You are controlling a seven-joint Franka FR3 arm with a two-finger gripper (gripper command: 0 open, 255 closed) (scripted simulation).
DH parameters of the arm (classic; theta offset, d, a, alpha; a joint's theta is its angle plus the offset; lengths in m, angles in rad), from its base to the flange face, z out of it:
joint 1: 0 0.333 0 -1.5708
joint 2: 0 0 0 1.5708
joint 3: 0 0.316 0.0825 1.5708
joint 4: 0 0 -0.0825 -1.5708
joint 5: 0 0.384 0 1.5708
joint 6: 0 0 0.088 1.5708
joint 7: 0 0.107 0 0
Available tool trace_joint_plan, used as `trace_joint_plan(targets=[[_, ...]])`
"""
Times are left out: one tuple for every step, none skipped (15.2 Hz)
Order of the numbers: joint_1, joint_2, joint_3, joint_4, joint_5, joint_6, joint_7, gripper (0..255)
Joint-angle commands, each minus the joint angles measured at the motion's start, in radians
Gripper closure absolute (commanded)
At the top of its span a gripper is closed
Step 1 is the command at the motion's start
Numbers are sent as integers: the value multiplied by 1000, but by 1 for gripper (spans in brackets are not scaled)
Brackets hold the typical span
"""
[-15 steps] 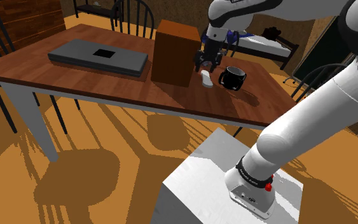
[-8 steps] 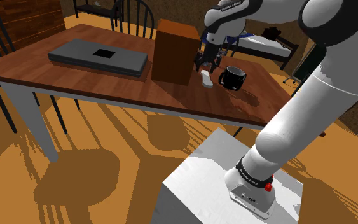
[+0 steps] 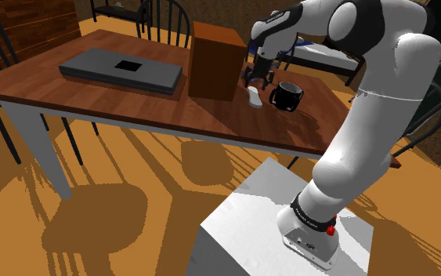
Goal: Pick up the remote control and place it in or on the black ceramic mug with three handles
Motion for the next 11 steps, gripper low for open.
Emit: trace_joint_plan(targets=[[-26, 65, -11, 63, 23, 4, -2, 0], [-39, 96, -15, 94, 34, 5, -2, 0], [-52, 127, -19, 125, 45, 6, -1, 0], [-54, 131, -19, 130, 46, 6, -1, 0], [-55, 136, -18, 124, 49, 17, -2, 0], [-55, 142, -16, 118, 51, 28, -4, 0], [-56, 147, -15, 112, 54, 39, -6, 0], [-57, 153, -14, 106, 57, 51, -8, 0], [-57, 159, -12, 101, 60, 62, -9, 0], [-58, 165, -11, 96, 63, 72, -11, 0], [-59, 175, -9, 88, 67, 89, -14, 0]])
